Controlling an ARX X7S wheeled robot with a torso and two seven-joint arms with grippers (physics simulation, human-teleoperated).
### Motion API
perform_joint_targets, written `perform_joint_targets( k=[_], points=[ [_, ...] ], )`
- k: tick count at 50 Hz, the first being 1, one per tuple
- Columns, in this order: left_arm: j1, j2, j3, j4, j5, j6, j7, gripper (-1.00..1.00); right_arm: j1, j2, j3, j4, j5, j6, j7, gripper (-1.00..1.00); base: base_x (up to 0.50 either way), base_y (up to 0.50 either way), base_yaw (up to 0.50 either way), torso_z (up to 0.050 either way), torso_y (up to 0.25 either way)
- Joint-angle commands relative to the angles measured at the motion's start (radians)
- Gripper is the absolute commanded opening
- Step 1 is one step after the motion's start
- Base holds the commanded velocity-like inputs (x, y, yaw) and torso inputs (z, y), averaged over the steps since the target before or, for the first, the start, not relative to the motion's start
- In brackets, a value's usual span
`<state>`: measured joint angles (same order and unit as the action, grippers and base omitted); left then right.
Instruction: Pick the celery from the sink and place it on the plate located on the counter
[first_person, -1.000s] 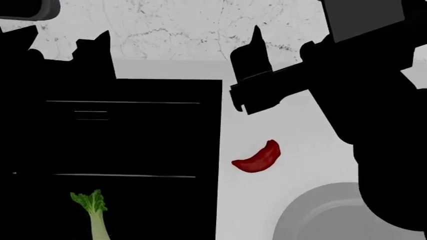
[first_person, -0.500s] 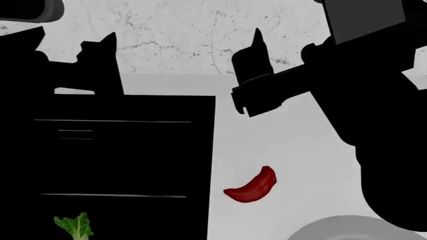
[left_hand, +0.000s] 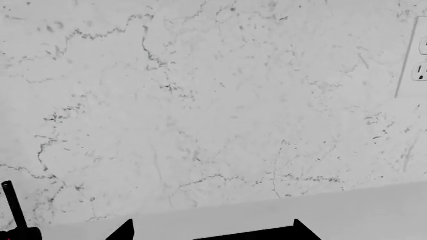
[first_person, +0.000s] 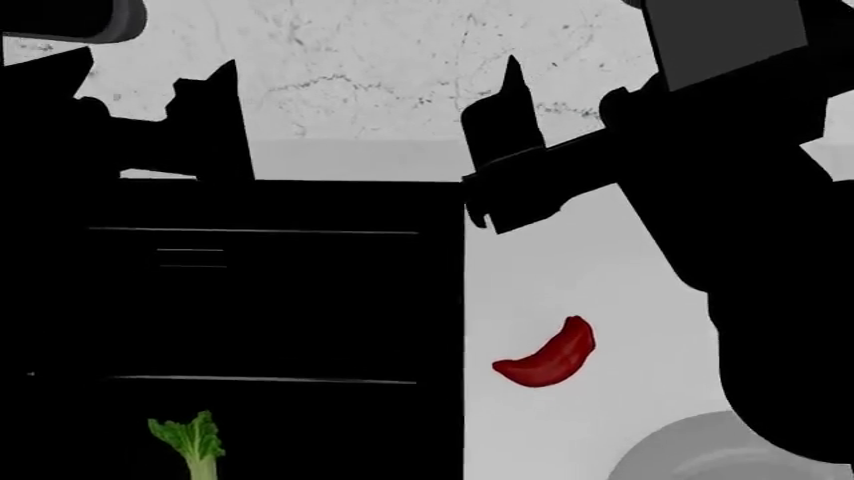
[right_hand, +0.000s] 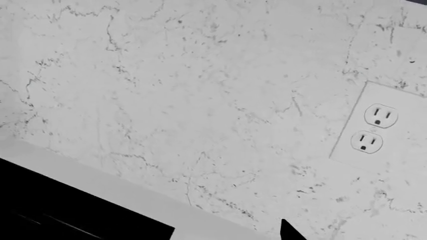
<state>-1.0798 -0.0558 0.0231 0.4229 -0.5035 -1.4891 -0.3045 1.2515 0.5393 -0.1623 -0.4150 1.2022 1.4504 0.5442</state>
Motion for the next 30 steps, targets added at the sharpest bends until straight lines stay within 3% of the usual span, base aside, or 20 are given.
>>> perform_joint_targets(
  k=[1, 24, 30],
  points=[
    [0.004, 0.020, -0.018, 0.025, 0.075, -0.042, 0.069, 1.00, 0.013, -0.005, 0.019, -0.004, 0.010, 0.056, 0.011, 1.00, -0.16, 0.29, 0.00, 0.000, 0.000],
    [0.004, 0.002, -0.027, 0.020, 0.012, -0.025, 0.024, 1.00, 0.022, 0.017, -0.016, 0.003, 0.050, 0.027, 0.032, 1.00, -0.14, 0.31, 0.00, 0.000, 0.000],
    [0.001, -0.002, -0.034, 0.014, -0.009, -0.026, 0.020, 1.00, 0.024, 0.022, -0.031, 0.009, 0.051, 0.012, 0.021, 1.00, 0.00, 0.03, 0.00, 0.000, 0.000]
  ],
)
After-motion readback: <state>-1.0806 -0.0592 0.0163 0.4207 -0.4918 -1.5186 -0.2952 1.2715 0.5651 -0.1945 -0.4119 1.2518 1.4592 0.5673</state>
